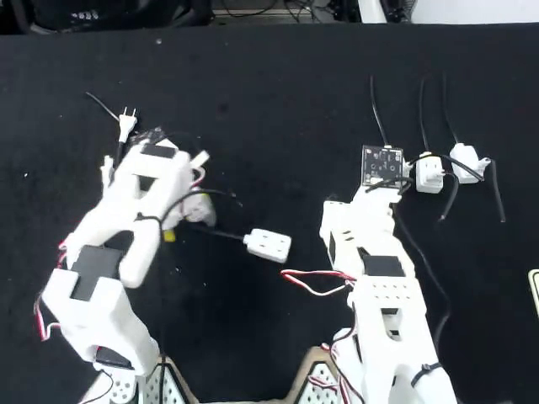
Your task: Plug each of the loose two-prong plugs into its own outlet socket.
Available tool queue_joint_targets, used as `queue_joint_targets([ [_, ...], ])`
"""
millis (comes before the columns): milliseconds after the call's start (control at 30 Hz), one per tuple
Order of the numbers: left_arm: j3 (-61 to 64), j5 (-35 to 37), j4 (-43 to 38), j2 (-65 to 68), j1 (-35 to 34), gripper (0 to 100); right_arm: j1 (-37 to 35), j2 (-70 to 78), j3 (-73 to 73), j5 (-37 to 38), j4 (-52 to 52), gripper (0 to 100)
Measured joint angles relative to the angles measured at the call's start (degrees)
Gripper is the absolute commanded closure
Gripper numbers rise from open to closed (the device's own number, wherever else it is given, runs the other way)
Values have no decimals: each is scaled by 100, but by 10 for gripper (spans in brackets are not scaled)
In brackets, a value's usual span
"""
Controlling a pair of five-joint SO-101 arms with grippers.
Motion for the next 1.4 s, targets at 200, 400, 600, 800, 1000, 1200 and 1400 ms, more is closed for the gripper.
queue_joint_targets([
  [200,-44,-1284,738,0,-941,719,0,0,0,0,0,779],
  [400,-211,-1820,774,26,-1609,719,0,0,0,0,0,779],
  [600,-220,-1890,791,26,-1618,727,0,0,0,0,0,779],
  [800,-941,-2075,1635,-79,-1284,779,0,0,0,0,0,779],
  [1000,-1538,-3437,2154,-466,-677,780,0,0,0,0,0,779],
  [1200,-782,-4976,1345,-176,615,777,0,0,0,0,0,779],
  [1400,-466,-5301,457,-97,1407,775,0,0,0,0,0,779],
])
